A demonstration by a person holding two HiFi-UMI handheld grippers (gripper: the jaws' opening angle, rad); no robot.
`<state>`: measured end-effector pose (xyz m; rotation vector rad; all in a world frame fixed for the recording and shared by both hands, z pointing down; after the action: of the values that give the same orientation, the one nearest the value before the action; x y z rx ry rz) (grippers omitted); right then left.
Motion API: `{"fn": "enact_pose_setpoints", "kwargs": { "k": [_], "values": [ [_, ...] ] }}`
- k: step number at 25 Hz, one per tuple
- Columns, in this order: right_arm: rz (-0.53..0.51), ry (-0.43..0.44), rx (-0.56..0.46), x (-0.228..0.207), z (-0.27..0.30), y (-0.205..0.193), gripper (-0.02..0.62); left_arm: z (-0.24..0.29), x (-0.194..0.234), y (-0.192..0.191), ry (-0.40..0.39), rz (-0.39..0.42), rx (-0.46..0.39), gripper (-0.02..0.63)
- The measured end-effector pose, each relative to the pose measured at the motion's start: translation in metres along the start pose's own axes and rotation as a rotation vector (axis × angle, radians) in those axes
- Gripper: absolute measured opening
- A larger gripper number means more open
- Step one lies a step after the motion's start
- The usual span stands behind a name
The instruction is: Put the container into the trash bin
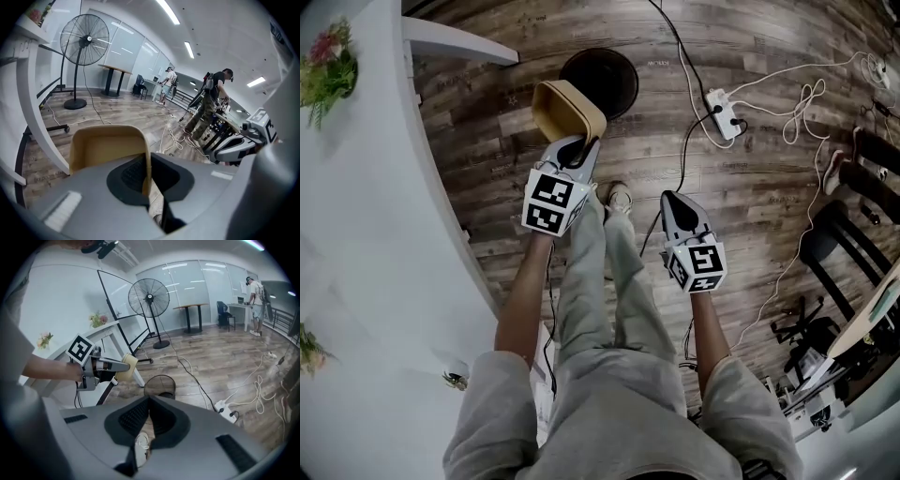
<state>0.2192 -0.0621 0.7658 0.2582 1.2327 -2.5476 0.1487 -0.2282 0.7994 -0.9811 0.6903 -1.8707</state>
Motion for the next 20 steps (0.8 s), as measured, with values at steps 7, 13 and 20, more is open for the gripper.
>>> {"fn": "enact_pose_setpoints", "kwargs": {
  "k": [7, 13, 20],
  "values": [
    [0.016, 0.006, 0.024, -0.005, 0.024, -0.025, 0.015, 0.038, 0.019, -0.031, -0.026, -0.01, 0.029, 0.023],
    [0.026, 0.009, 0.057, -0.011, 0.033, -0.051, 0.014, 0.07, 0.028, -0.06, -0.05, -0.021, 0.052, 0.023],
    [0.047, 0.002, 0.091, -0.01, 0.038, -0.073, 0.015, 0.101, 0.035, -0.091, -0.087, -0.038, 0.08, 0.023]
  ]
}}
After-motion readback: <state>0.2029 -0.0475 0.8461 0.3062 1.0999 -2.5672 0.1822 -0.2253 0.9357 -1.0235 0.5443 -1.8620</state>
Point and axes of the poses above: the fingertips, and each gripper's own axes: z forward along the fingers, x to its left, y out of its top, the point moved 2 cm from there along -z, backward along the fingers, and after that the axes turned 9 degrees about -x, right-handed, at the moved point
